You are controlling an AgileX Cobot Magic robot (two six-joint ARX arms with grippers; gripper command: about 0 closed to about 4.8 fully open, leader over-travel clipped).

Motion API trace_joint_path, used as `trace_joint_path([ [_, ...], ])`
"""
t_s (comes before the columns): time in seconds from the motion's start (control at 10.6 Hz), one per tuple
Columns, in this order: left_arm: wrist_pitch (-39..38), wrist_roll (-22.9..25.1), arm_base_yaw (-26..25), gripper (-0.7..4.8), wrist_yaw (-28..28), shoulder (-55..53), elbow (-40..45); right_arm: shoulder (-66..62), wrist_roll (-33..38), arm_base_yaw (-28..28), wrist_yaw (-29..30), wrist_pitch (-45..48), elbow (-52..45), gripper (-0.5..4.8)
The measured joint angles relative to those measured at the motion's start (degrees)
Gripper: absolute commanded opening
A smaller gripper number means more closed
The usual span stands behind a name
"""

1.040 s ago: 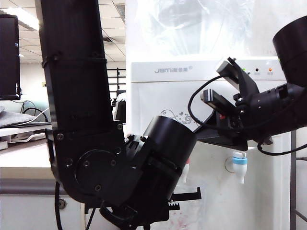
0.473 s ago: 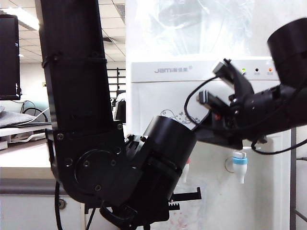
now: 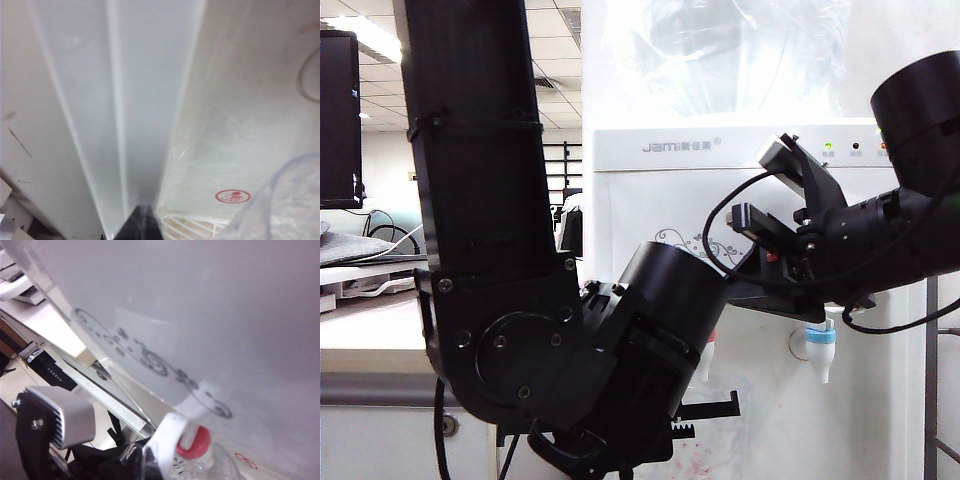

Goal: Pick up the plastic mug from the left desk, go to the hot water outlet of the water dispenser, press the vertical switch to get some water, then put the mug back on the desk.

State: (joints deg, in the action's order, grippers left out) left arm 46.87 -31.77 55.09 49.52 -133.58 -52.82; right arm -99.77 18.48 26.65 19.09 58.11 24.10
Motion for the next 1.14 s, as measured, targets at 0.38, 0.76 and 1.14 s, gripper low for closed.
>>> trace_joint_path([
  [0.38,0.00,0.00,0.00,0.03,0.00,0.00,0.00,-0.90,-0.20,-0.02,-0.09,0.35,0.44,-0.05],
  [0.76,-0.09,-0.02,0.00,0.03,0.00,0.00,0.00,-0.87,-0.61,-0.04,0.57,-0.59,0.50,-0.05],
  [1.14,-0.09,0.00,0.00,0.03,0.00,0.00,0.00,-0.87,-0.81,-0.02,0.66,-0.94,0.52,-0.05],
])
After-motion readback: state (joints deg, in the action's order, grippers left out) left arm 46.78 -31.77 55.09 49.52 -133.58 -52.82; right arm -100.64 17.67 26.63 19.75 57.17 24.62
